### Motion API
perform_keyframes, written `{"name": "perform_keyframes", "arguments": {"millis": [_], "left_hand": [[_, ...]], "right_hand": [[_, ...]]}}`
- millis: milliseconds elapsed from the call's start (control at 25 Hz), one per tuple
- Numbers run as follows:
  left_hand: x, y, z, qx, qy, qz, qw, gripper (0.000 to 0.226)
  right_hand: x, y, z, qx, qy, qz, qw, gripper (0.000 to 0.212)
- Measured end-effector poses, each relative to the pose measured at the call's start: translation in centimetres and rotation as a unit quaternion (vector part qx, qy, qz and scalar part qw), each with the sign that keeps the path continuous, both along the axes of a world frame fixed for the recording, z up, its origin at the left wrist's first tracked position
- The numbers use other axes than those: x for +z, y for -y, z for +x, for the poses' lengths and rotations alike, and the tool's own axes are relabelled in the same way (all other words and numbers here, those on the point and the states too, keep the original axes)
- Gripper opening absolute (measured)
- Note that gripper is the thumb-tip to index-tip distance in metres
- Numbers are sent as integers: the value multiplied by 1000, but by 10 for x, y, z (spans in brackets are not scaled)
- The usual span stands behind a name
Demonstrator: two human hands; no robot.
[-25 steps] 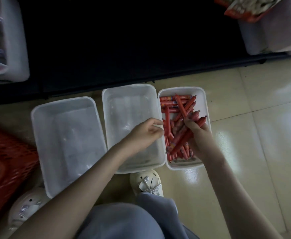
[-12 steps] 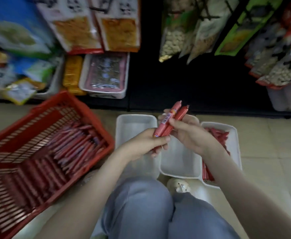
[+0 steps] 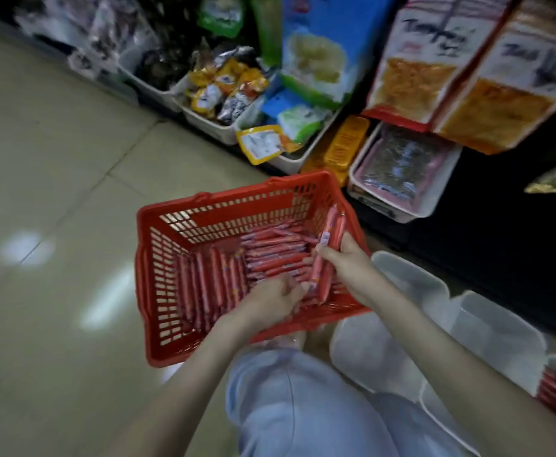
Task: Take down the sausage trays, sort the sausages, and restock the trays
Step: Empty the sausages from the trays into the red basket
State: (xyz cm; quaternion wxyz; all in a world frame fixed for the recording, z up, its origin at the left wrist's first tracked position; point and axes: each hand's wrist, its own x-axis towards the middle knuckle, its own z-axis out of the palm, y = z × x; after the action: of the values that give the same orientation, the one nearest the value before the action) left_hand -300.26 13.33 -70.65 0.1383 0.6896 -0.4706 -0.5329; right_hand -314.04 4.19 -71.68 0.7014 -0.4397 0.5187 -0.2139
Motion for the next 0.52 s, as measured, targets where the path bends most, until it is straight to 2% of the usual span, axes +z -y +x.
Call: {"name": "perform_keyframes", "arguments": {"millis": [40, 80, 120, 200, 280, 320, 400, 520], "left_hand": [[-18, -4, 17, 7, 56, 4, 998, 30], [-33, -7, 32, 18, 99, 3, 995, 29], [-51, -11, 45, 33, 128, -2, 991, 28], [-81, -16, 62, 50, 167, -6, 985, 28], [-105, -14, 70, 50, 196, 7, 979, 32], [-118, -12, 71, 42, 207, 14, 977, 36], [-139, -5, 70, 13, 220, 13, 975, 49], [-162, 10, 59, -67, 232, 2, 970, 62]], "right_hand": [[-18, 9, 12, 68, -92, -75, 991, 34], [-38, 18, 21, 173, -191, -156, 954, 41], [-58, 24, 30, 280, -271, -216, 895, 43], [-103, 29, 44, 426, -358, -282, 782, 44], [-141, 26, 53, 499, -402, -302, 705, 55], [-157, 24, 56, 521, -412, -303, 683, 65], [-177, 19, 54, 543, -435, -277, 663, 82], [-186, 13, 47, 562, -441, -229, 661, 77]]}}
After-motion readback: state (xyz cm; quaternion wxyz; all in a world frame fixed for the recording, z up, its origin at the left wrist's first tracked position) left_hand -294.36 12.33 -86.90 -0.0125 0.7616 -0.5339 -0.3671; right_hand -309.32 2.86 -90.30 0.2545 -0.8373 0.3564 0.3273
